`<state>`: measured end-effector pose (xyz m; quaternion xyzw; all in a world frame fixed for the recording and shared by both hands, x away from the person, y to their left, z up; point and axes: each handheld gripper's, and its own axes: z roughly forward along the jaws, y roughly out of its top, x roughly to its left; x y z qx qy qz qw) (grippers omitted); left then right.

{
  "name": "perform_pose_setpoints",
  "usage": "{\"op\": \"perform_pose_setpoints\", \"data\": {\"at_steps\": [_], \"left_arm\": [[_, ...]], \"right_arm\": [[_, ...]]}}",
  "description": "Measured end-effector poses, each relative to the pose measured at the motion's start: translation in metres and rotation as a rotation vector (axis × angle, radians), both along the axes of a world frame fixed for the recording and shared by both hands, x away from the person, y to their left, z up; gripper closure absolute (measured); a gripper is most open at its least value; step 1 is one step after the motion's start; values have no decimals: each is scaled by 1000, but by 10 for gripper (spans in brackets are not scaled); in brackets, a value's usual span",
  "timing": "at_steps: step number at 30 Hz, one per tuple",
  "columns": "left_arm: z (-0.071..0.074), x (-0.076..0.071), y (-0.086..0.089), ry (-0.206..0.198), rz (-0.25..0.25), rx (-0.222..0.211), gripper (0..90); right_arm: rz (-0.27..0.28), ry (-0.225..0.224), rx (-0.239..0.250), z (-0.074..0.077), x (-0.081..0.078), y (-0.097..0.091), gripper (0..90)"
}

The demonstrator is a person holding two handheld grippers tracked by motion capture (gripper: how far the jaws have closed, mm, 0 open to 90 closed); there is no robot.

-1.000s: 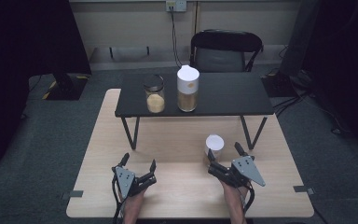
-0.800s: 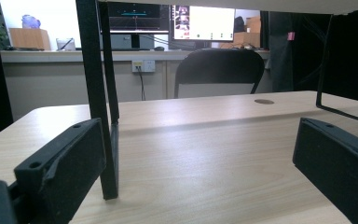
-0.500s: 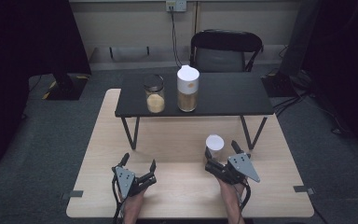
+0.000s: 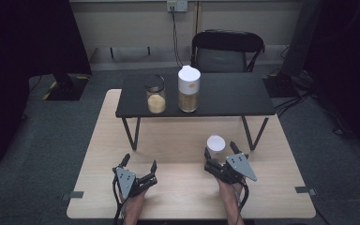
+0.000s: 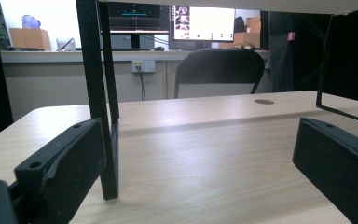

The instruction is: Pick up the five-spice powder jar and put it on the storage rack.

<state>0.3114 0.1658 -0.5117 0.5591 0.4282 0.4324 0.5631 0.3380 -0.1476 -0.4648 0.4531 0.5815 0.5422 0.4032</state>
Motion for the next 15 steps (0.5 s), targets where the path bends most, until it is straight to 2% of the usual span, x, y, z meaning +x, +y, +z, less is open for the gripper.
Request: {"op": "perform_pose_setpoints", "data": {"at_steps": [9,15], "left_arm": [[0,0,0,1,0,0,20],[0,0,0,0,0,0,20]], "right_arm": [[-23,5,-13,-11,8,3,115],[-15,19,-14,-16,13,3,139]]}}
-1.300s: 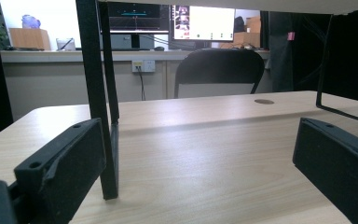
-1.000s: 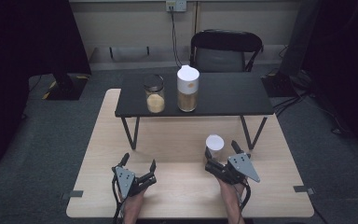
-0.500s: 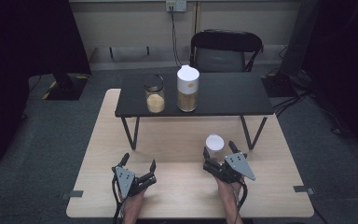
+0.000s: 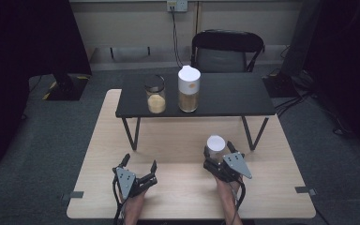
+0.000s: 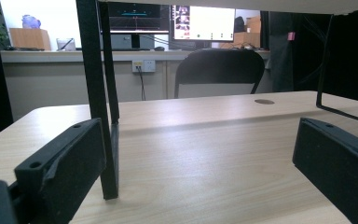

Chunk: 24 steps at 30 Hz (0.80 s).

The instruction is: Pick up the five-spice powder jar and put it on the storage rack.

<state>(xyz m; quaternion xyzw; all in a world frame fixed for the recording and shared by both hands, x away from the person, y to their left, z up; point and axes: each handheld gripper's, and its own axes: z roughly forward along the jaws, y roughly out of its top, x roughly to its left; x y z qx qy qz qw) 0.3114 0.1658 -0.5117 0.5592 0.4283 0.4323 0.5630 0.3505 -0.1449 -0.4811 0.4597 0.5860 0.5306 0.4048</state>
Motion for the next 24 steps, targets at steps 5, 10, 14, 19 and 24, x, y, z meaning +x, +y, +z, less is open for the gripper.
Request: {"op": "perform_pose_setpoints", "data": {"at_steps": [5,10,14,19,24], "left_arm": [[0,0,0,0,0,-1,20],[0,0,0,0,0,-1,20],[0,0,0,0,0,0,20],[0,0,0,0,0,0,20],[0,0,0,0,0,0,22]], "right_arm": [[11,13,0,-3,3,2,163],[8,22,-3,-3,4,3,182],[11,41,-3,-5,7,3,202],[24,69,3,-7,10,2,230],[35,78,2,-8,12,2,289]]}}
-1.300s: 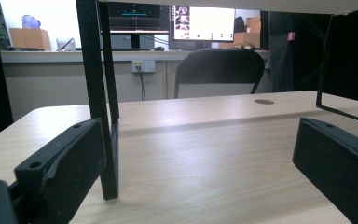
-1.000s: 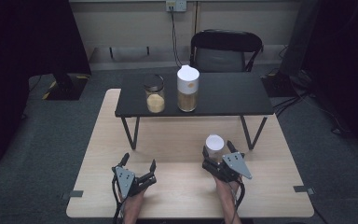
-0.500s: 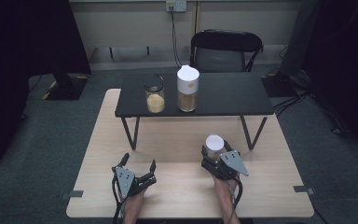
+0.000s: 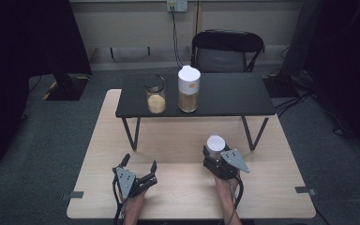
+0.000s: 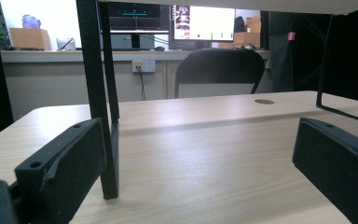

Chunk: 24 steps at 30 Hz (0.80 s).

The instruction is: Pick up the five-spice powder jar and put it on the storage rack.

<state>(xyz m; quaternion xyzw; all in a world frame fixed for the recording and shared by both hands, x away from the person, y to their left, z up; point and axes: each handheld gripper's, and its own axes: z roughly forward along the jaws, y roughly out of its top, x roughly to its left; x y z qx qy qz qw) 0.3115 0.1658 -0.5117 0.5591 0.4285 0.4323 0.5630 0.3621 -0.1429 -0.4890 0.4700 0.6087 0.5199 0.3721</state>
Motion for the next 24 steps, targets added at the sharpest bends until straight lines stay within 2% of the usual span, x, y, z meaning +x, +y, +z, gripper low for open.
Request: {"op": "perform_pose_setpoints", "data": {"at_steps": [11,24], "left_arm": [[0,0,0,-1,0,0,21],[0,0,0,-3,0,0,21]], "right_arm": [[-5,-6,-12,0,-1,1,300],[-13,-18,2,1,-2,-1,301]]}}
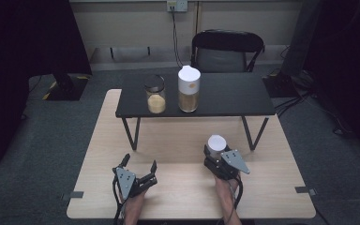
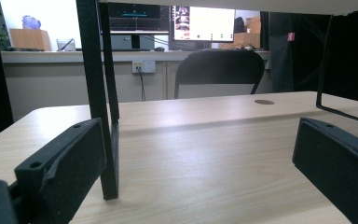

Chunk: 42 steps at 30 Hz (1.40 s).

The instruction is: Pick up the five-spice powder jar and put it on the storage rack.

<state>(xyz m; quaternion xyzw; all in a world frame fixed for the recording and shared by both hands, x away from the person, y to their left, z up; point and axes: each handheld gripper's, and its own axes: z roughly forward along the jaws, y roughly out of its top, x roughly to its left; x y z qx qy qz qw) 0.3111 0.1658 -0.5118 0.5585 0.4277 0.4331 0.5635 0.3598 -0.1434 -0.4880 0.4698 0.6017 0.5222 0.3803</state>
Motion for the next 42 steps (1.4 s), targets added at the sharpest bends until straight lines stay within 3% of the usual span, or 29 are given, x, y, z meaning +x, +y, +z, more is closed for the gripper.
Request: {"op": "perform_pose_setpoints", "data": {"at_steps": [12,27,42], "left_arm": [[0,0,0,-2,0,0,20],[0,0,0,0,1,-1,20],[0,0,0,1,1,0,20]], "right_arm": [[11,-5,5,1,-2,0,301],[25,-17,-28,6,-8,5,302],[38,-22,-33,21,-13,7,302]]}}
